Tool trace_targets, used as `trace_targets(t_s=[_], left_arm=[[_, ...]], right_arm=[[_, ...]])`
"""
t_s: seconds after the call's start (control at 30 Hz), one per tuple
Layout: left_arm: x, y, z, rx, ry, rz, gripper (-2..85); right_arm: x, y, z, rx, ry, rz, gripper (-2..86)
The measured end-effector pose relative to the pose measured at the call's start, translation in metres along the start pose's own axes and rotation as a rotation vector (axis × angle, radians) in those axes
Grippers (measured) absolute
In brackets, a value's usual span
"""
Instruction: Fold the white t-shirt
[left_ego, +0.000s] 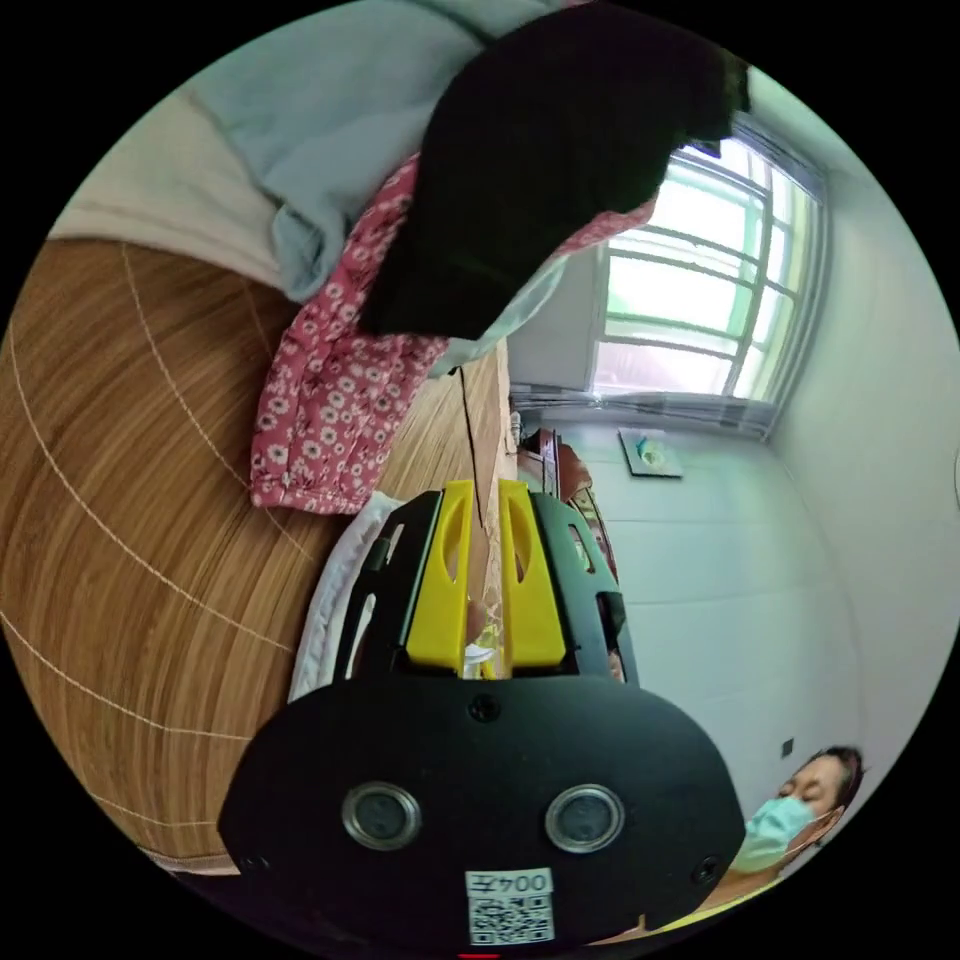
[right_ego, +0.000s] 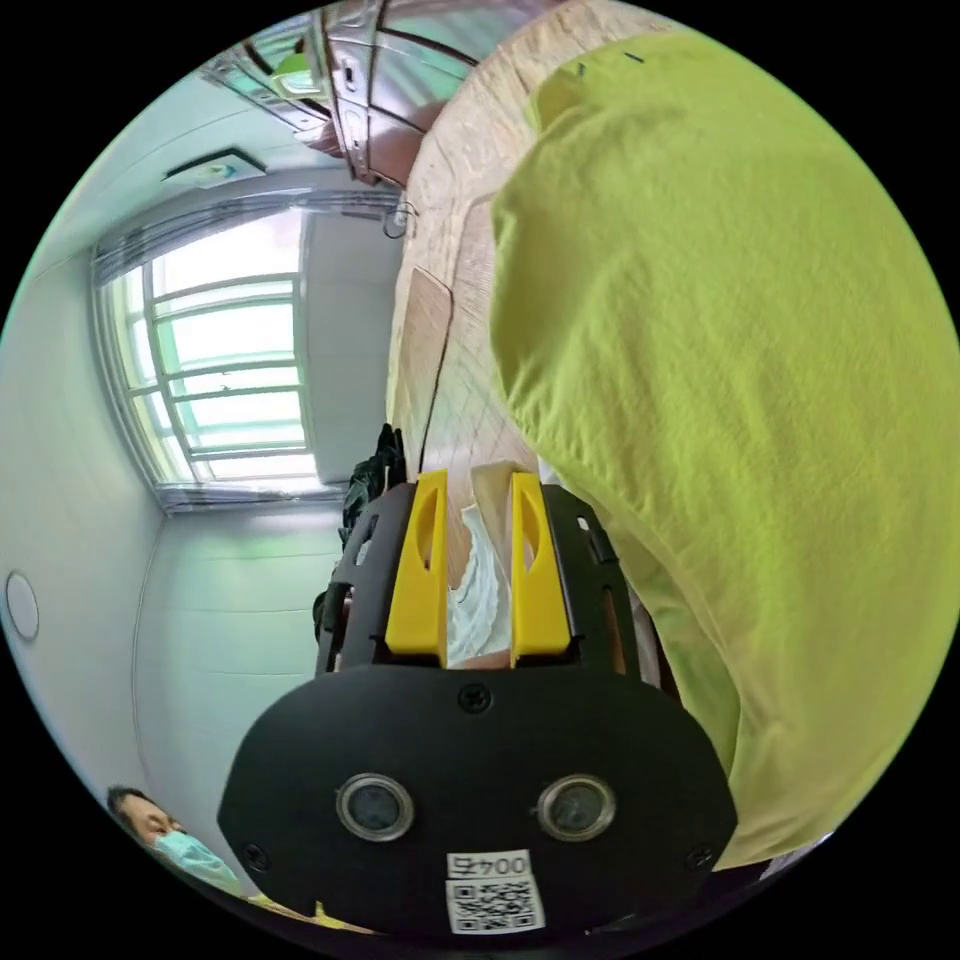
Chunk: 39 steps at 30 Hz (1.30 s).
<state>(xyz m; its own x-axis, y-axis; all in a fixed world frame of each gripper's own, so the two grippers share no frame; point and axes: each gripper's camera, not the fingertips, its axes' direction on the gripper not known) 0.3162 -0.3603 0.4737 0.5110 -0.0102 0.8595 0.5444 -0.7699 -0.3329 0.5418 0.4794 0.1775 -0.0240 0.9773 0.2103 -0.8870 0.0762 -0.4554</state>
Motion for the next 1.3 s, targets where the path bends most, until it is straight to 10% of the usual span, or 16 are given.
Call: trace_targets(t_s=[0.47,0.73,1.3], left_arm=[[0.018,0.309,-0.019,-0.415,-0.560,0.943,0.9],[-0.009,0.414,0.034,-0.468,-0.753,1.146,2.7],[-0.045,0.476,0.077,-0.526,-0.719,1.159,8.7]], right_arm=[[-0.051,0.136,-0.018,-0.241,0.451,-0.590,7.3],[0.020,0.290,-0.057,-0.202,0.464,-0.699,7.8],[0.065,0.317,-0.015,-0.255,0.716,-0.893,9.9]])
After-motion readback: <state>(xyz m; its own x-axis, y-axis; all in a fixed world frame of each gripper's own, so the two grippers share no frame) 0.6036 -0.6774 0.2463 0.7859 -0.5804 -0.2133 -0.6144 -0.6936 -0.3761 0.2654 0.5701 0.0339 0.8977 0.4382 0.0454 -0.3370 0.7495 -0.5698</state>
